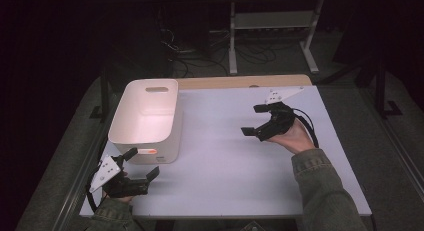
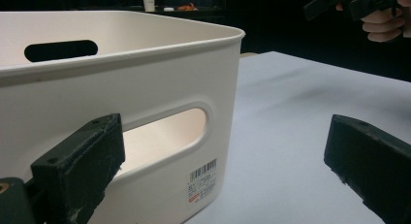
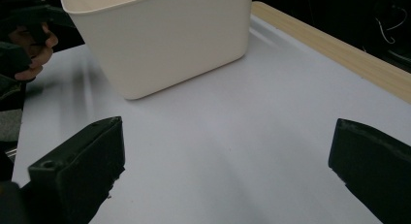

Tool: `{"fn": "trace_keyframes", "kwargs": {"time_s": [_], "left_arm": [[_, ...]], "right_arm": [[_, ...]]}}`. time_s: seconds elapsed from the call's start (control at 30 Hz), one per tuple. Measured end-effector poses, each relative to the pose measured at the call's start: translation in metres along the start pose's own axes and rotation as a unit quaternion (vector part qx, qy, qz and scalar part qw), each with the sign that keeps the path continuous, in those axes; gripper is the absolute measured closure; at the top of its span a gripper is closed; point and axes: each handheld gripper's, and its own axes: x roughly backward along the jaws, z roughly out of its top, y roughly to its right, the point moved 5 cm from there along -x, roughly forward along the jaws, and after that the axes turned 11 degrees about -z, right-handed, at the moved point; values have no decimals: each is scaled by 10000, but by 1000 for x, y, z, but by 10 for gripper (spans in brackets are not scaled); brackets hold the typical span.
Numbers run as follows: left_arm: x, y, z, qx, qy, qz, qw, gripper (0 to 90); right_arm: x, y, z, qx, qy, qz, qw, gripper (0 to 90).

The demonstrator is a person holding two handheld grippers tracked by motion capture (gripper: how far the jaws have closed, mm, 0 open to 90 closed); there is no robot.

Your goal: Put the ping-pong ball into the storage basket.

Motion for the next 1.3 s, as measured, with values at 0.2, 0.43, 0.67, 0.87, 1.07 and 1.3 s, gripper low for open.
{"fn": "trace_keyframes", "kwargs": {"time_s": [0.2, 0.43, 0.67, 0.87, 1.07, 1.3], "left_arm": [[0, 0, 0, -4, 1, -3, 10000, 4], [0, 0, 0, 1, -7, 4, 10000, 4], [0, 0, -1, -3, -10, 19, 10000, 4], [0, 0, -1, -10, -20, 24, 10000, 4], [-1, 0, -1, -24, -34, 39, 10000, 4], [0, 0, -1, -18, -33, 29, 10000, 4]], "right_arm": [[7, 2, -7, -60, 86, -75, 9999, 0], [15, 2, -18, -122, 133, -139, 9997, 0], [24, 3, -34, -310, 259, -131, 9991, 0], [30, 3, -47, -373, 284, -176, 9987, 0], [34, 3, -57, -392, 285, -234, 9985, 0], [38, 7, -69, -505, 320, -373, 9975, 0]]}}
